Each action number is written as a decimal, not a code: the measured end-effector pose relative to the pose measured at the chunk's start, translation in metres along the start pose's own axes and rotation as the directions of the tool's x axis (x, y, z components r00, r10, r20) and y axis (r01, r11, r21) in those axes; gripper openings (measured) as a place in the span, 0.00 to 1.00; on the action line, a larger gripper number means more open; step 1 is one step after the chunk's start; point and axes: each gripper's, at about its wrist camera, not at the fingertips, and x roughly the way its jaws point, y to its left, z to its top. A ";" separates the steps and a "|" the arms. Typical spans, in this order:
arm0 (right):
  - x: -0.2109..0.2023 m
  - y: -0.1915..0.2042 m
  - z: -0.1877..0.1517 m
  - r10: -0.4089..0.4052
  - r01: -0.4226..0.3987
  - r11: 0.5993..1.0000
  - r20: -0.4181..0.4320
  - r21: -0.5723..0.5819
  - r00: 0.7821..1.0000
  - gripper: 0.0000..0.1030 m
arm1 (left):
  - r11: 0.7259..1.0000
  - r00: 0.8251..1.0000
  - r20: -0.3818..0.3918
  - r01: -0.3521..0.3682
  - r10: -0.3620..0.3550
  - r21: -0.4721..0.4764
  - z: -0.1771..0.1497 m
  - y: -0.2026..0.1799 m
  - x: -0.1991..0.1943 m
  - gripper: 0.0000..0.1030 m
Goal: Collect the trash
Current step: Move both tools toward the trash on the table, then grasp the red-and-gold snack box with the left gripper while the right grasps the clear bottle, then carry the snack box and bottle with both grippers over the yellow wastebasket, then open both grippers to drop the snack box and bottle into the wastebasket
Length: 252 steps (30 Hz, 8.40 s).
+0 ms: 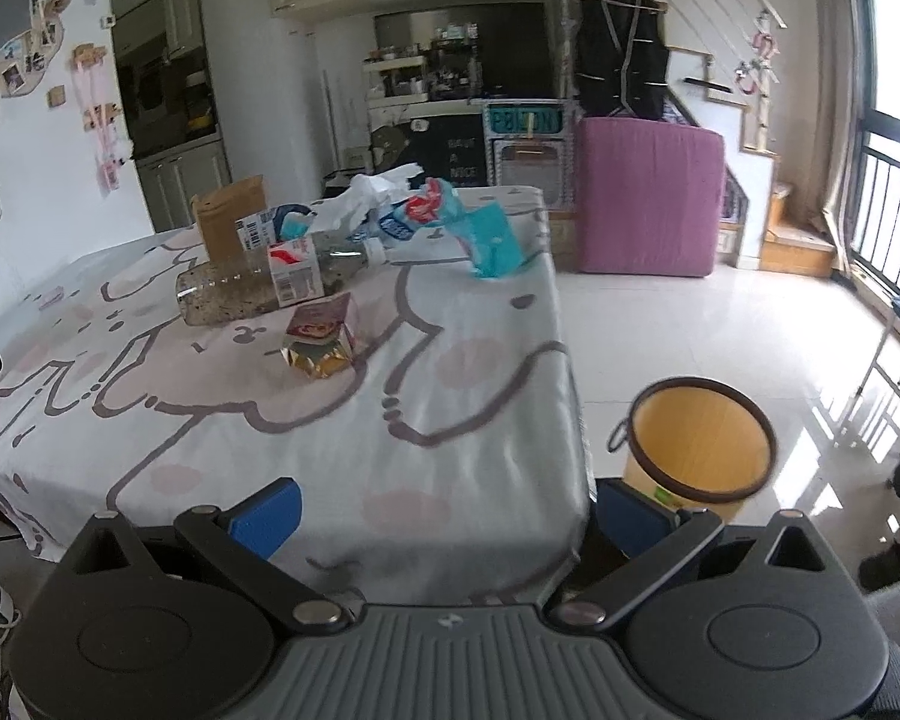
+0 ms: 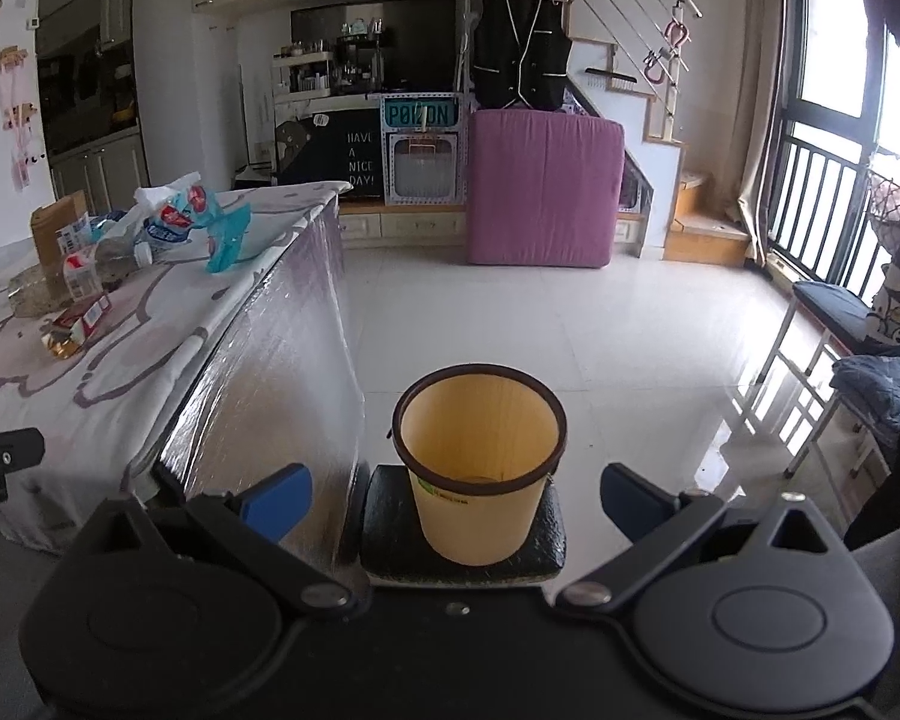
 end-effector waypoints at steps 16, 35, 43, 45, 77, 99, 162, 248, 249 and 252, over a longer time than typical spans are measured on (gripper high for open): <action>0.105 0.059 0.078 0.111 -0.102 0.990 0.097 -0.096 0.989 1.00 | 0.986 0.990 0.002 -0.144 0.144 -0.084 0.060 0.049 0.122 1.00; 0.213 0.192 0.189 0.526 -0.522 0.851 0.073 -0.063 0.848 0.96 | 0.983 0.999 -0.019 -0.037 0.034 -0.177 0.054 0.096 0.204 1.00; 0.292 0.259 0.209 0.649 -0.635 0.758 -0.067 0.152 0.758 0.28 | 0.969 0.999 0.050 0.016 -0.004 -0.246 0.049 0.105 0.197 0.96; 0.307 0.267 0.210 0.656 -0.630 0.747 -0.083 0.211 0.750 0.25 | 0.961 0.997 0.073 0.035 -0.016 -0.275 0.051 0.111 0.195 0.87; 0.217 0.318 0.179 0.753 -0.834 0.506 -0.361 -0.219 0.551 0.33 | 0.907 0.980 0.047 -0.159 0.192 -0.391 0.028 0.205 0.139 0.51; 0.255 0.393 0.159 0.713 -0.770 0.503 -0.316 -0.393 0.627 0.65 | 0.873 0.978 0.059 -0.152 0.201 -0.463 0.023 0.240 0.132 0.50; 0.188 -0.070 0.103 0.223 -0.214 0.972 -0.081 0.101 0.972 0.60 | 0.962 0.962 -0.003 0.273 -0.273 -0.014 0.099 -0.132 0.162 0.50; 0.433 -0.143 0.083 0.124 0.059 0.961 -0.609 0.271 0.783 1.00 | 0.911 0.629 -0.703 0.407 -0.332 -0.067 0.084 -0.262 0.471 1.00; 0.431 -0.143 0.082 0.122 0.056 0.961 -0.602 0.269 0.789 1.00 | 0.910 0.631 -0.700 0.409 -0.334 -0.066 0.085 -0.261 0.469 1.00; 0.424 -0.143 0.082 0.111 0.054 0.964 -0.581 0.259 0.806 1.00 | 0.909 0.644 -0.687 0.413 -0.335 -0.057 0.088 -0.256 0.461 1.00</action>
